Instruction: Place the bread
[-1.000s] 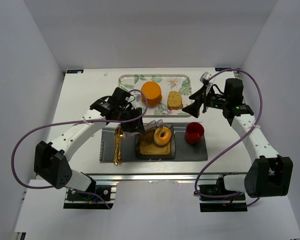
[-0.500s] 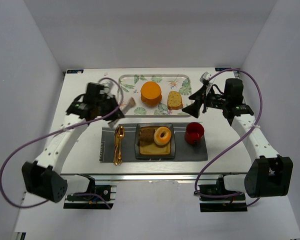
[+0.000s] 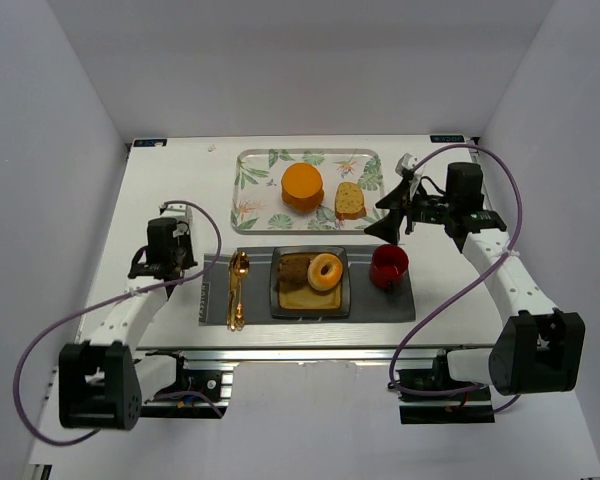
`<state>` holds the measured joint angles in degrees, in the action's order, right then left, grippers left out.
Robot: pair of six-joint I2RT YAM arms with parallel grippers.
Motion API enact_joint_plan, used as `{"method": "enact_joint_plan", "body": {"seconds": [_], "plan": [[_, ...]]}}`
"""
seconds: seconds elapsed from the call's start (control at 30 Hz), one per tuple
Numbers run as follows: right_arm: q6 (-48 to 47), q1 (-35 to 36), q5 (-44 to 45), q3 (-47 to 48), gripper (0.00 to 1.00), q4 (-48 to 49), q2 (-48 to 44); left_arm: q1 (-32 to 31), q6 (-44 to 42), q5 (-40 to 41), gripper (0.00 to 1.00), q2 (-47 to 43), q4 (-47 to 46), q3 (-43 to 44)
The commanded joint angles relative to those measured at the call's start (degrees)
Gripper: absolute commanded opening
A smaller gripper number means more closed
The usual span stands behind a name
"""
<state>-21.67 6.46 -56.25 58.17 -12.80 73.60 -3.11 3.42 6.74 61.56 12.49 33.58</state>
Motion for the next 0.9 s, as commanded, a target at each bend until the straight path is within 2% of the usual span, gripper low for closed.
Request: {"method": "enact_joint_plan", "body": {"seconds": [0.0,0.13,0.3,0.53,0.57,0.6,0.63,0.7,0.73,0.87], "plan": [[-3.9,-0.2,-1.8,1.3,0.89,-3.0,-0.9,3.0,-8.3,-0.3,0.17,4.6,-14.1,-1.0],[-4.4,-0.1,-1.1,-0.2,0.89,-3.4,-2.9,5.8,-9.5,-2.8,0.20,11.5,-15.1,-1.2],[-5.3,-0.1,0.1,-1.3,0.89,-4.4,-4.8,7.2,-11.3,-5.7,0.44,15.7,-11.3,-0.2],[-7.0,-0.1,2.3,1.8,0.89,-10.1,-2.6,10.0,-9.7,-10.0,0.62,18.7,-6.2,1.6],[-5.9,-0.1,3.6,2.0,0.89,-9.9,-2.3,10.1,-9.5,-10.0,0.63,18.4,-6.3,1.6],[-1.9,-0.1,5.3,2.6,0.89,-8.8,-2.1,10.2,-8.7,-10.0,0.72,17.7,-6.3,1.7],[0.5,0.0,9.7,2.9,0.89,-8.1,-1.3,10.5,-8.3,-10.2,0.85,17.2,-6.3,2.4],[4.6,0.1,14.4,4.2,0.89,-8.2,-0.1,10.8,-6.6,-9.6,0.94,15.7,-5.3,3.8],[5.2,0.3,18.4,6.1,0.89,-9.4,1.4,10.9,-5.9,-9.5,0.95,15.1,-4.8,4.6],[8.3,0.2,23.9,9.1,0.89,-10.2,3.9,11.1,1.2,-8.2,0.98,10.1,-0.7,9.7]]}}
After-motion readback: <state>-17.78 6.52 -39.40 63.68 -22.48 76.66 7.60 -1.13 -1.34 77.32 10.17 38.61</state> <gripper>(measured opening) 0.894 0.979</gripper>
